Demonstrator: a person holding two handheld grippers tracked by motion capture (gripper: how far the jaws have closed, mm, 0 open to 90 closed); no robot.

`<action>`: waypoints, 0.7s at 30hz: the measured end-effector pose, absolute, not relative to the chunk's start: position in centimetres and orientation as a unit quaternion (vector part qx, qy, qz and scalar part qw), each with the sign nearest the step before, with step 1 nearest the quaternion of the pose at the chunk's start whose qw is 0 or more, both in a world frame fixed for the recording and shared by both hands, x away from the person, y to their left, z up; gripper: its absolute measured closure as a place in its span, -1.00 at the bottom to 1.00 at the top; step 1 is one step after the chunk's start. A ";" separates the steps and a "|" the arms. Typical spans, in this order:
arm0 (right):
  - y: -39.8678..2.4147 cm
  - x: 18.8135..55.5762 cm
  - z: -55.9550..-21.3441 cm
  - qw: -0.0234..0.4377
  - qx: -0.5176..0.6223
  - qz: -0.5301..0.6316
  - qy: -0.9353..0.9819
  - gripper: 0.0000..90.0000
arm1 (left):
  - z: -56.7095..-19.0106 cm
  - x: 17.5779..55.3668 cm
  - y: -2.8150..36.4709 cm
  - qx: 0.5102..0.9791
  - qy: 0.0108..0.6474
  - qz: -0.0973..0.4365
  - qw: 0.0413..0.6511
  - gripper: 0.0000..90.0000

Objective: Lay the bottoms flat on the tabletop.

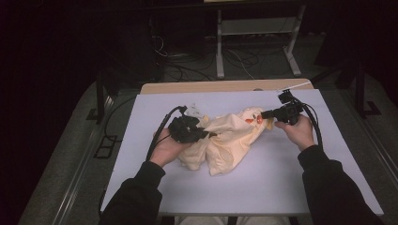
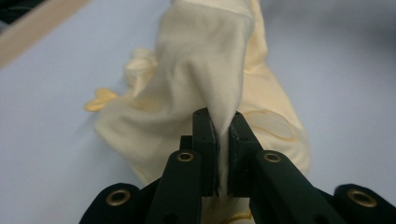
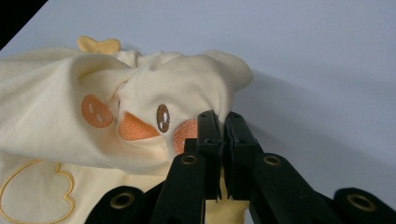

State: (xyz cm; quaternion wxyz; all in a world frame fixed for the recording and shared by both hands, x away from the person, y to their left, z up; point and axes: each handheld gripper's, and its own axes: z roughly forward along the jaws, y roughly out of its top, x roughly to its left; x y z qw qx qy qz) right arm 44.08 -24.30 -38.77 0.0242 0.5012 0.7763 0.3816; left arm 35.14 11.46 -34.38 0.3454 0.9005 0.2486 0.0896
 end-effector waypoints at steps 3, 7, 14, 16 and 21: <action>-24.5 43.7 -39.4 0.016 0.502 0.378 0.778 0.88 | -35.5 34.6 11.7 0.901 0.246 0.062 0.352 0.84; -24.8 43.2 -40.4 0.006 0.504 0.371 0.780 0.88 | -36.7 34.0 12.0 0.892 0.252 0.028 0.374 0.84; -25.4 42.1 -42.0 -0.005 0.507 0.376 0.776 0.88 | -38.1 33.6 11.6 0.892 0.248 -0.027 0.377 0.81; -25.6 41.8 -42.1 -0.007 0.508 0.377 0.774 0.88 | -38.1 33.6 11.5 0.890 0.250 -0.039 0.379 0.77; -25.9 41.4 -42.2 -0.007 0.507 0.379 0.774 0.88 | -37.8 33.9 11.8 0.882 0.258 -0.048 0.391 0.30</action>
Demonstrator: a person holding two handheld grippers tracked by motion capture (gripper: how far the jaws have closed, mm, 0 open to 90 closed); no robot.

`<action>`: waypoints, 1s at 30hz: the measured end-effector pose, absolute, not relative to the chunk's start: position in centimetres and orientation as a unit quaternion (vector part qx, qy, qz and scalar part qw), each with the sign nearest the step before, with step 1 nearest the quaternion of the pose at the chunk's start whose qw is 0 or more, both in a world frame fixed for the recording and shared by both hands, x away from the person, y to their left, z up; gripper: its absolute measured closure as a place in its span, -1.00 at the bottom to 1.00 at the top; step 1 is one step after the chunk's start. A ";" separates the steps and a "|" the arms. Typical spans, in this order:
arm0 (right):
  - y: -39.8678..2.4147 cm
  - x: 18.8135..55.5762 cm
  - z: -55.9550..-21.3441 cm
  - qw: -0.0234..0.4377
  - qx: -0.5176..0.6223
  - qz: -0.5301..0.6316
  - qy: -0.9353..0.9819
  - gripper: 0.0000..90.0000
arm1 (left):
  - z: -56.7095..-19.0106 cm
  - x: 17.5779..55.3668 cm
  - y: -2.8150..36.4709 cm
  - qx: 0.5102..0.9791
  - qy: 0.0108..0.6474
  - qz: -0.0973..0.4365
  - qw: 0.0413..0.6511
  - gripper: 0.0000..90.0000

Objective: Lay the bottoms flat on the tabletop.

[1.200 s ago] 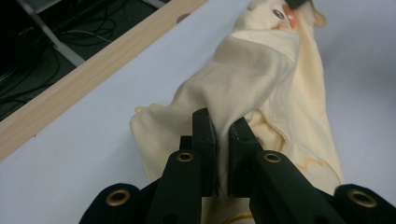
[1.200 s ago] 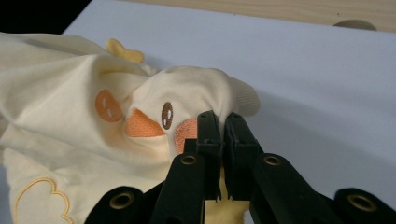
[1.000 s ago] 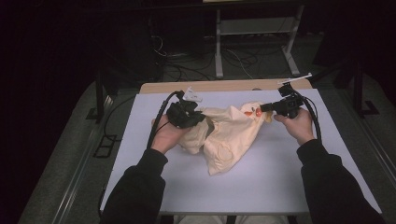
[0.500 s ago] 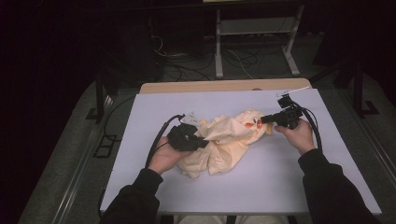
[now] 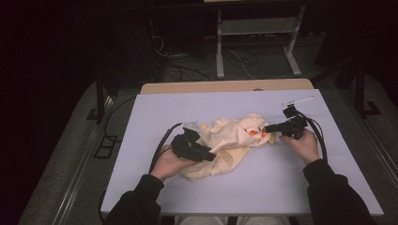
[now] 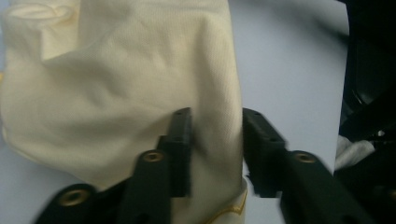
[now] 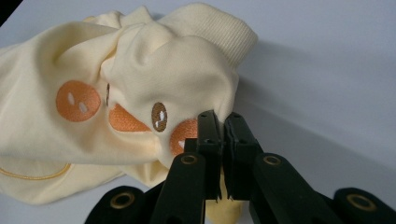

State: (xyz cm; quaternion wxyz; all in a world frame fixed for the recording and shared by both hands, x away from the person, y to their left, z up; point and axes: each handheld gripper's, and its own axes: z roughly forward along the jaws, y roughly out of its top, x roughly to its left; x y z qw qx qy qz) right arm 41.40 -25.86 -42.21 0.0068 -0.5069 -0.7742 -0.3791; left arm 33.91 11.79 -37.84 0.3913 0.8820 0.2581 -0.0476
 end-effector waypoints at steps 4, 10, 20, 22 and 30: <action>-25.8 41.1 -42.2 0.004 -0.506 -0.382 -0.773 0.88 | -36.9 34.4 12.4 0.863 0.274 -0.043 0.423 0.00; -25.7 40.8 -42.4 0.000 -0.506 -0.380 -0.775 0.88 | -35.1 36.1 12.9 0.833 0.294 -0.024 0.468 -0.31; -26.0 40.5 -42.0 0.000 -0.505 -0.395 -0.768 0.88 | -35.8 40.8 12.4 0.814 0.349 -0.003 0.465 -0.61; -26.1 40.5 -42.0 0.000 -0.504 -0.395 -0.768 0.88 | -36.2 41.4 12.2 0.815 0.353 -0.001 0.459 -0.62; -26.1 40.5 -41.9 0.002 -0.505 -0.399 -0.765 0.88 | -38.1 42.9 11.8 0.827 0.374 0.003 0.419 -0.71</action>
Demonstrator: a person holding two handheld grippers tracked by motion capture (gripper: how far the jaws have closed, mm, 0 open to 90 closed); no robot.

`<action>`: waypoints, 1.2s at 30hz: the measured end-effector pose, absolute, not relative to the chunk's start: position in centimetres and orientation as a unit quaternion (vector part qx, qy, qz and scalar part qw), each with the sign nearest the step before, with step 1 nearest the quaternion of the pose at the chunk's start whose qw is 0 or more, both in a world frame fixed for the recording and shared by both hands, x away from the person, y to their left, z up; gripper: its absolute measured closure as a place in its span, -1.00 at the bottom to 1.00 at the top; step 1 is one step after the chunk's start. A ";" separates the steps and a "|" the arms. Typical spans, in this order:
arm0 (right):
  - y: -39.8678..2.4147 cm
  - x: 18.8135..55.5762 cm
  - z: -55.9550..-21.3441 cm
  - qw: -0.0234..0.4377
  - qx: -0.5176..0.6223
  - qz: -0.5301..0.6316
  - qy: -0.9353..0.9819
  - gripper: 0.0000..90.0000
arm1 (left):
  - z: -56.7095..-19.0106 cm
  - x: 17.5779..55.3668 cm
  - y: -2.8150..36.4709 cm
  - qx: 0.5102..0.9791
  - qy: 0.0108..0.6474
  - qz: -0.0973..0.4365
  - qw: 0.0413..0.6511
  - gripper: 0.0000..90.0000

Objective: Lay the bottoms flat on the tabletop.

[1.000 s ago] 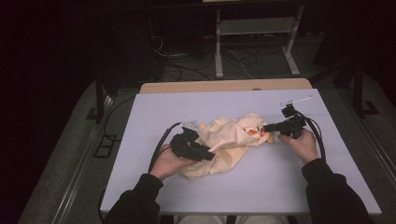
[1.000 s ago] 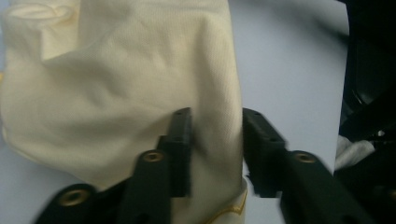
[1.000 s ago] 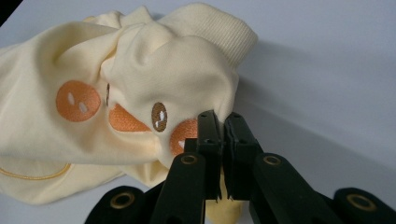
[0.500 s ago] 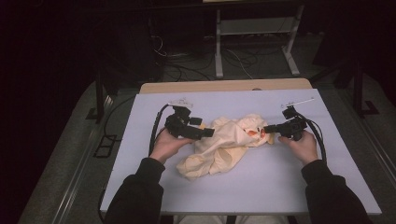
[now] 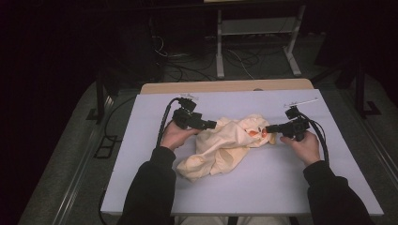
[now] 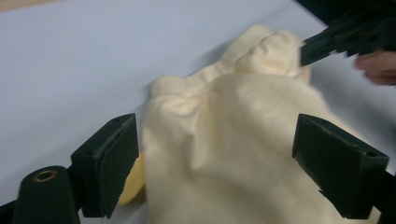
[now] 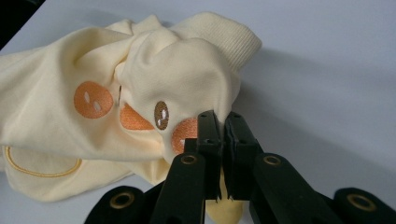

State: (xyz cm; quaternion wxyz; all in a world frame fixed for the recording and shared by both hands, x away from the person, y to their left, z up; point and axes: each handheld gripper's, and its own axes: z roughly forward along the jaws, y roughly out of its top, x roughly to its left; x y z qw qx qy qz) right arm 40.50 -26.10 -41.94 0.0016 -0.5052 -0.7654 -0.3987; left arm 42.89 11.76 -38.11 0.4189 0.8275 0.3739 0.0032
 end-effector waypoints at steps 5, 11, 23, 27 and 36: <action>-26.1 40.5 -41.9 -0.001 -0.503 -0.400 -0.766 0.88 | -39.3 43.9 12.1 0.820 0.396 0.003 0.414 -0.71; -26.1 40.5 -41.9 0.002 -0.505 -0.401 -0.764 0.88 | -41.6 45.5 13.4 0.806 0.439 -0.022 0.396 -0.69; -26.3 40.5 -41.8 0.001 -0.505 -0.405 -0.763 0.88 | -44.2 46.2 13.2 0.801 0.448 -0.096 0.386 -0.23; -26.3 40.6 -41.9 0.001 -0.505 -0.405 -0.763 0.88 | -44.6 46.2 12.6 0.811 0.428 -0.115 0.382 0.27; -26.3 40.7 -42.0 0.003 -0.505 -0.404 -0.763 0.88 | -44.7 46.1 12.4 0.824 0.406 -0.127 0.374 0.84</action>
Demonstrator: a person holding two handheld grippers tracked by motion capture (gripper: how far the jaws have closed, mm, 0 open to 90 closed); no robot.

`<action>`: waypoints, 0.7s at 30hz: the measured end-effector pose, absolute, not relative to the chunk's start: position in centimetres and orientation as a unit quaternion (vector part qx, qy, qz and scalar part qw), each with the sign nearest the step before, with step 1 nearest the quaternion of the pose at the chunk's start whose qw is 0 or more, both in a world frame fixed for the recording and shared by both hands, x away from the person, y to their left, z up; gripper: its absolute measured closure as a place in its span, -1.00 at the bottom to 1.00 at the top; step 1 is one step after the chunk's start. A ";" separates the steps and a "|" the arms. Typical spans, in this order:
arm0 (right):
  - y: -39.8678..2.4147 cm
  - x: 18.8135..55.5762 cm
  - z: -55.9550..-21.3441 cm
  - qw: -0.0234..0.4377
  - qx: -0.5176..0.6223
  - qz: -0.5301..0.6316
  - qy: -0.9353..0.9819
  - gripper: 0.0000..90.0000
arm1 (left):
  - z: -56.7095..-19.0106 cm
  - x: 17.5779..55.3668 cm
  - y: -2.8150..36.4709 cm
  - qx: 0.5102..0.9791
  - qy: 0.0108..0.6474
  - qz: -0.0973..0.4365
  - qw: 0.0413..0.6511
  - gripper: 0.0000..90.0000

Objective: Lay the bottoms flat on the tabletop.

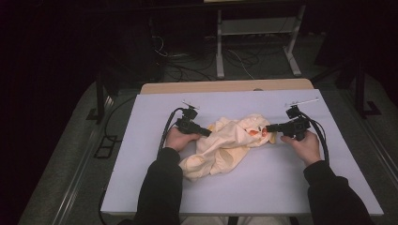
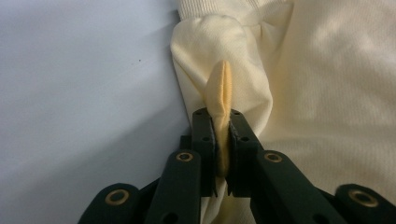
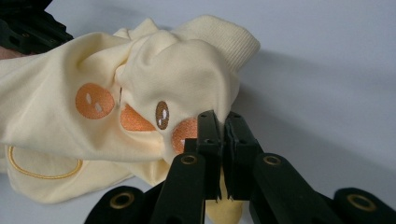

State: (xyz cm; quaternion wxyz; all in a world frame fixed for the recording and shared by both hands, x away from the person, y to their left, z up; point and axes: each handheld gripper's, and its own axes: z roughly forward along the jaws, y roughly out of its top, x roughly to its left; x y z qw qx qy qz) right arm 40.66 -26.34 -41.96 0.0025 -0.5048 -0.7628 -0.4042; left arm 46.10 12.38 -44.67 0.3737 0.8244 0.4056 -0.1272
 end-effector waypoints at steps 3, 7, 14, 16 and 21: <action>-26.4 40.7 -42.0 0.003 -0.505 -0.404 -0.763 0.88 | -44.6 46.1 12.6 0.824 0.409 -0.124 0.373 0.85; -26.4 40.7 -42.0 0.003 -0.505 -0.405 -0.762 0.88 | -44.0 46.1 13.2 0.823 0.414 -0.102 0.376 0.86; -26.3 40.8 -42.0 0.002 -0.506 -0.406 -0.761 0.88 | -42.8 45.9 14.3 0.816 0.418 -0.082 0.391 0.86; -26.3 40.9 -42.0 0.001 -0.505 -0.408 -0.761 0.88 | -42.5 45.8 14.5 0.817 0.414 -0.081 0.392 0.86; -26.0 41.2 -42.0 0.000 -0.509 -0.412 -0.756 0.88 | -41.9 45.5 15.0 0.818 0.408 -0.075 0.399 0.87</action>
